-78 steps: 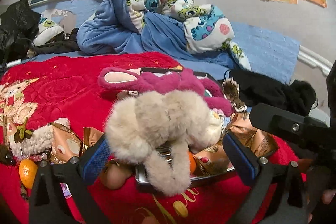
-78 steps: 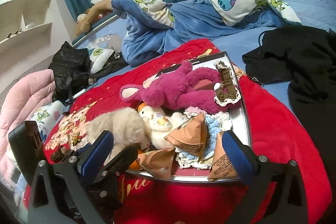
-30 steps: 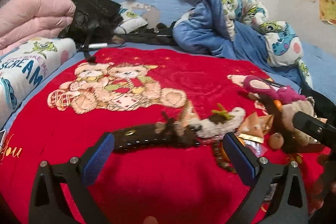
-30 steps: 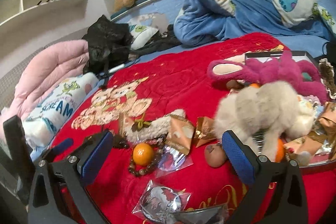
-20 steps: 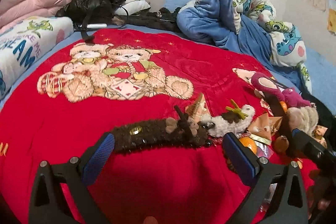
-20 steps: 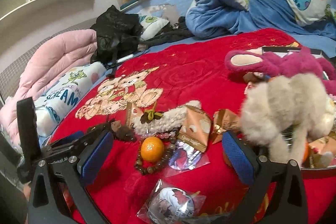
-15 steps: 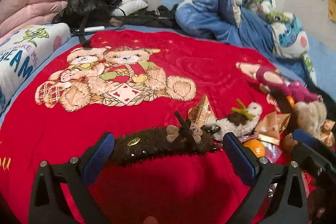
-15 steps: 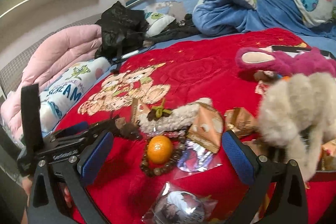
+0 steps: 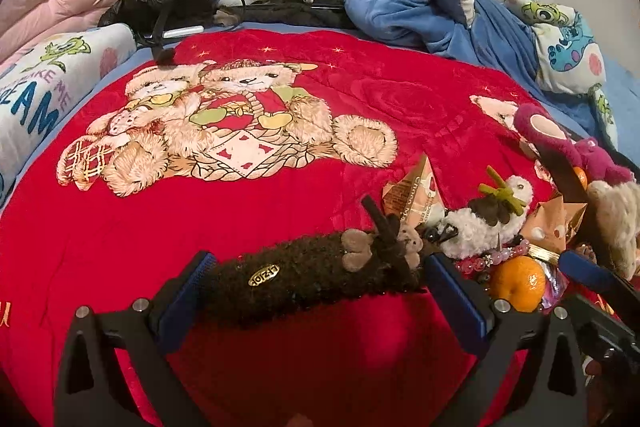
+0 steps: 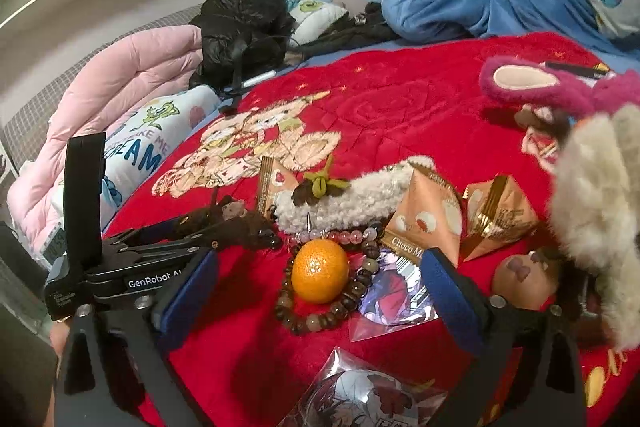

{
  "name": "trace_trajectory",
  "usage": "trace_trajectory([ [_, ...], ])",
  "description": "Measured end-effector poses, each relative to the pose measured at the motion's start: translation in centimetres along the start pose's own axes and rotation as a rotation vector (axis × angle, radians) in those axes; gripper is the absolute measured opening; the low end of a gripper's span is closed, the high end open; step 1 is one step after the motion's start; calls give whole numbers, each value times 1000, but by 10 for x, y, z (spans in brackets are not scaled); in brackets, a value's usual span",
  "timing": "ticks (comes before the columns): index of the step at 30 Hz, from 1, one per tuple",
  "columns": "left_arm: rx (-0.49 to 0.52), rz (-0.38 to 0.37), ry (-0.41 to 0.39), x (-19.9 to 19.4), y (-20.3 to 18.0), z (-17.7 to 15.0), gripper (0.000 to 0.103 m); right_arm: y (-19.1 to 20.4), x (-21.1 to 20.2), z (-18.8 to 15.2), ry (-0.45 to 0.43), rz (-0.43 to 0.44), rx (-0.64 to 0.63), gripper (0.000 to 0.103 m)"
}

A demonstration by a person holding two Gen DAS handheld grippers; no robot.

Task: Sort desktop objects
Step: 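Grasp the brown fuzzy hair clip with the left gripper while the right grasps a mandarin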

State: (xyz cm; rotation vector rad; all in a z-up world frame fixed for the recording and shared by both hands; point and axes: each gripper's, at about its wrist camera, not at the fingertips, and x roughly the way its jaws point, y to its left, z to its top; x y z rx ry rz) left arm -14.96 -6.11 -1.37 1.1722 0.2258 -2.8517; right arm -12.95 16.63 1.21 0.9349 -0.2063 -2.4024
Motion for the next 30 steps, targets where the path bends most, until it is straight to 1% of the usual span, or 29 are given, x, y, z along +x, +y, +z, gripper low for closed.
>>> trace_trajectory([
  [2,9,8,2,1,-2,0,103,1,4,-1,17,13,-3,95],
  [4,18,13,11,4,-4,-1,103,3,6,-2,24,11,-14,90],
  [8,24,9,29,9,-4,-3,103,5,9,-3,43,27,-25,76],
  [12,43,29,32,11,-8,-4,103,8,16,-6,69,34,-41,64],
  [16,47,30,31,11,-10,-5,103,8,18,-7,74,35,-40,59],
  [17,49,29,31,11,-9,-5,103,8,19,-7,76,35,-37,55],
  [18,53,30,32,11,-10,-5,103,7,20,-8,80,34,-35,49],
  [20,58,31,30,11,-11,-5,103,6,24,-8,96,26,-33,40],
  [23,63,29,27,10,-12,-6,103,7,25,-9,101,17,-44,39],
  [25,60,22,18,9,-11,-6,95,9,24,-10,96,5,-55,38],
  [28,63,25,13,8,-12,-7,93,9,21,-10,86,-2,-59,36],
  [29,67,29,10,7,-13,-7,93,9,19,-9,79,1,-58,31],
  [30,70,32,6,6,-14,-7,93,9,18,-9,72,1,-59,31],
])
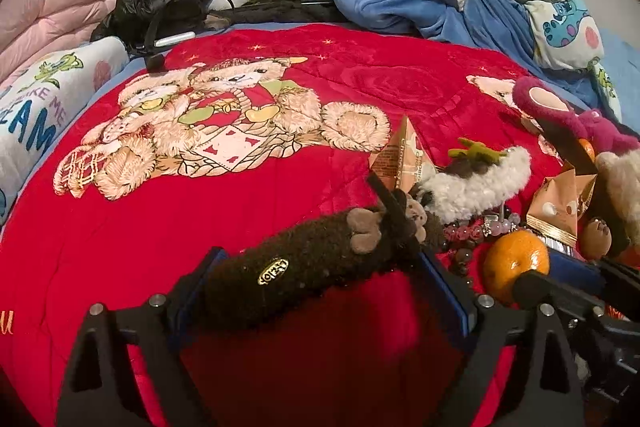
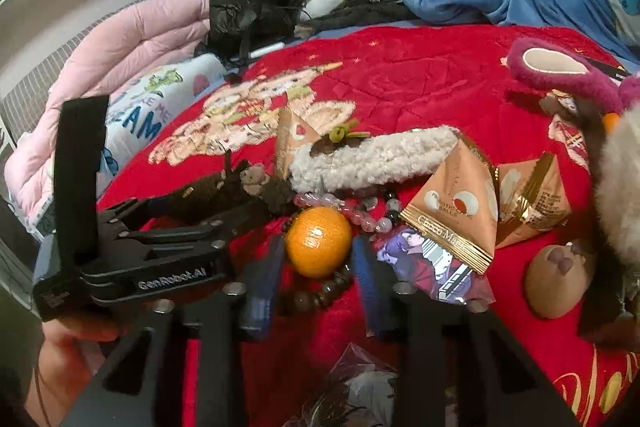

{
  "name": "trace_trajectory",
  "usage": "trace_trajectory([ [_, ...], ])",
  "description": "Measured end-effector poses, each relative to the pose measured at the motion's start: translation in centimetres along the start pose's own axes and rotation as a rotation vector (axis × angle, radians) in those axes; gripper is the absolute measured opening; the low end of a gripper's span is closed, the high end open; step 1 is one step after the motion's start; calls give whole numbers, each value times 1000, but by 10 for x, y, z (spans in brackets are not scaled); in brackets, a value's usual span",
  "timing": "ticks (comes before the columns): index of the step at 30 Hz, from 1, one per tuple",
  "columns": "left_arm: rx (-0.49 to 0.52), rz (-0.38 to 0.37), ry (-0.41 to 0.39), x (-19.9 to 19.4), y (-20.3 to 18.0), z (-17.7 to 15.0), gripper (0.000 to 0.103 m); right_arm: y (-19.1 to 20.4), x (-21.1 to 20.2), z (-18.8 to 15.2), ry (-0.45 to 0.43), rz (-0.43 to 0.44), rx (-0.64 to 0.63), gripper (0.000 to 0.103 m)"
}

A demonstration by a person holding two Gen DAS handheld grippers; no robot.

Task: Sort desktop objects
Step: 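Grasp the brown fuzzy hair clip with the left gripper while the right grasps a mandarin, then lift the hair clip with the left gripper while the right lifts the mandarin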

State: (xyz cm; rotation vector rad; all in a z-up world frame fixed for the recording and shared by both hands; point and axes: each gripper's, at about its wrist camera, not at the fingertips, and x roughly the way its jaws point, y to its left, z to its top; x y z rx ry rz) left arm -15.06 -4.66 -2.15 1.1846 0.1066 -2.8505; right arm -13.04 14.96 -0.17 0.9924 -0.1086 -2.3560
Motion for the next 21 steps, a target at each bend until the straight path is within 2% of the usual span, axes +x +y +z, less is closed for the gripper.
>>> trace_trajectory([
  [7,6,-4,-44,-15,-1,-4,93,7,-8,1,-19,-2,-21,31],
  [17,36,6,-153,-60,-6,-16,93,20,-19,0,-38,23,-39,31],
  [21,39,0,-154,-70,-5,-21,93,16,-25,0,-48,33,-14,31],
])
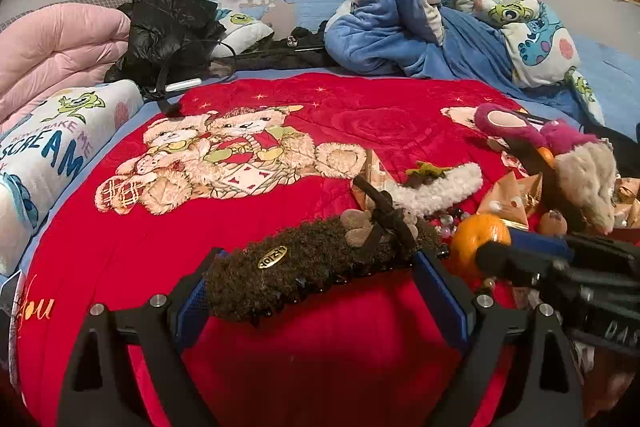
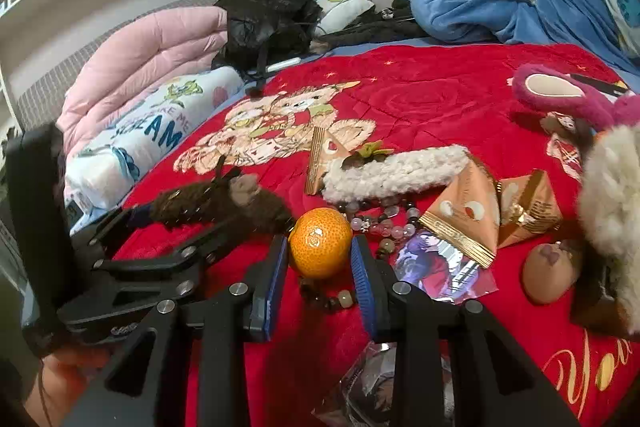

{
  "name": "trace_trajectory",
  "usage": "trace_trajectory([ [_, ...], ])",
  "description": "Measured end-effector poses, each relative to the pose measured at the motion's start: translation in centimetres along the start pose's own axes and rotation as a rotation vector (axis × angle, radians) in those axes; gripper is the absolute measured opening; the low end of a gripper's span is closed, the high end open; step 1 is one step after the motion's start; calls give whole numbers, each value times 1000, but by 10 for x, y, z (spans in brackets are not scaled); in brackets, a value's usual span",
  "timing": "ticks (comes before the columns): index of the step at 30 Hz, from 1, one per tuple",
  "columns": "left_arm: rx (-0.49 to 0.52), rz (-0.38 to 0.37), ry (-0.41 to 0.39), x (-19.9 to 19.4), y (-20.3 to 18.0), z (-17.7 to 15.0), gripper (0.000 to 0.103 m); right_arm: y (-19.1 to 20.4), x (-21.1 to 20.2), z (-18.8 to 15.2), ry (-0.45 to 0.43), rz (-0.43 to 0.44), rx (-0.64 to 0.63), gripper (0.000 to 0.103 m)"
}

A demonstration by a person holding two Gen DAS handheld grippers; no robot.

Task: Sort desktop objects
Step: 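Lift the hair clip with the left gripper while the right lifts the mandarin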

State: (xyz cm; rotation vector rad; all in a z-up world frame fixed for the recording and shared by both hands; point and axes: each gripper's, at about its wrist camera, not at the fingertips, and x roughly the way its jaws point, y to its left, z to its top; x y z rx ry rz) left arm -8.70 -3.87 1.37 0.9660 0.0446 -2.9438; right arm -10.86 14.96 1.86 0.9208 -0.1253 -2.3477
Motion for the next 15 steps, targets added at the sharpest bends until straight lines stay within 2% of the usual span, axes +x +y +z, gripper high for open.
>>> trace_trajectory([
  [5,6,-10,-8,-5,-4,-2,93,-2,-8,1,-13,-10,3,31],
  [9,-16,-47,-4,-6,-8,-1,93,-2,-14,2,-18,-23,2,31],
  [15,3,-61,-18,-11,-28,1,93,-7,-30,2,-48,-40,14,31],
])
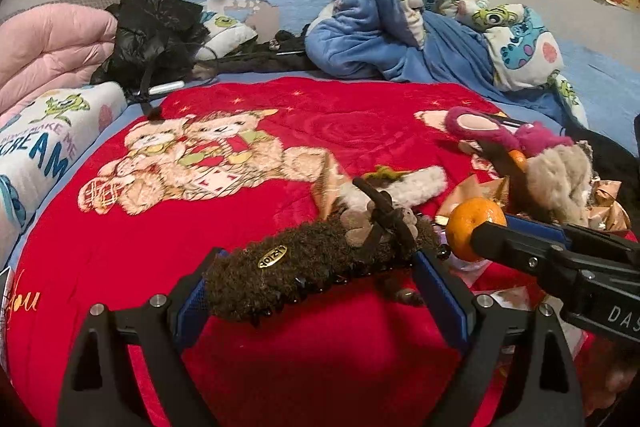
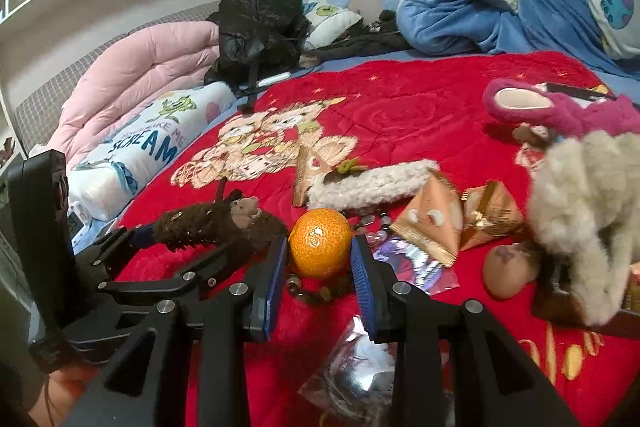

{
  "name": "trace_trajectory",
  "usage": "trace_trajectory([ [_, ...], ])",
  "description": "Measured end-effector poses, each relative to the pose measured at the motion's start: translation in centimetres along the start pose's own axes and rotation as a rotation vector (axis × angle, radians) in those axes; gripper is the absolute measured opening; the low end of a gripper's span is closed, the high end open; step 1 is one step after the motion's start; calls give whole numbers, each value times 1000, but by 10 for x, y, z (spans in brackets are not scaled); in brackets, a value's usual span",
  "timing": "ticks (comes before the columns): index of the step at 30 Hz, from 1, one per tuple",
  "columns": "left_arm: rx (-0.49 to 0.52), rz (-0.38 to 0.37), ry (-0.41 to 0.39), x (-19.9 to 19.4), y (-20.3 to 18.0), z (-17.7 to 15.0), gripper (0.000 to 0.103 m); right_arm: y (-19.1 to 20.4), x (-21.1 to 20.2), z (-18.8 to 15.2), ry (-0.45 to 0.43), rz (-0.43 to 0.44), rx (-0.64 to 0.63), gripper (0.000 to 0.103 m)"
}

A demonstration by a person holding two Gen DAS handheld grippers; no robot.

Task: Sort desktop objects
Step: 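Lift the hair clip with the left gripper while the right lifts the mandarin, then carry the hair clip and the mandarin over the black box with both grippers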

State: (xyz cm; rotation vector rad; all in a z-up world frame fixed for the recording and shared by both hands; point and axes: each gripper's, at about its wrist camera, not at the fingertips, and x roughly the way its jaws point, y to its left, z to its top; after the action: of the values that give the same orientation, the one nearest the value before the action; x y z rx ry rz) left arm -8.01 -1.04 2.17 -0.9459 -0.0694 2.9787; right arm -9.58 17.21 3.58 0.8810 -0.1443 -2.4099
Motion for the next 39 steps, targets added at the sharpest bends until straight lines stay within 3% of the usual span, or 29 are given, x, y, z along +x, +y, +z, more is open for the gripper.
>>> trace_trajectory([
  [12,7,-93,-16,-12,-41,10,93,-24,-36,11,-60,-36,32,31],
  [21,51,-172,-21,-14,-94,13,93,-73,-85,9,-100,-115,87,31],
  [39,147,-282,0,-21,-179,0,93,-140,-175,-14,-162,-235,143,31],
])
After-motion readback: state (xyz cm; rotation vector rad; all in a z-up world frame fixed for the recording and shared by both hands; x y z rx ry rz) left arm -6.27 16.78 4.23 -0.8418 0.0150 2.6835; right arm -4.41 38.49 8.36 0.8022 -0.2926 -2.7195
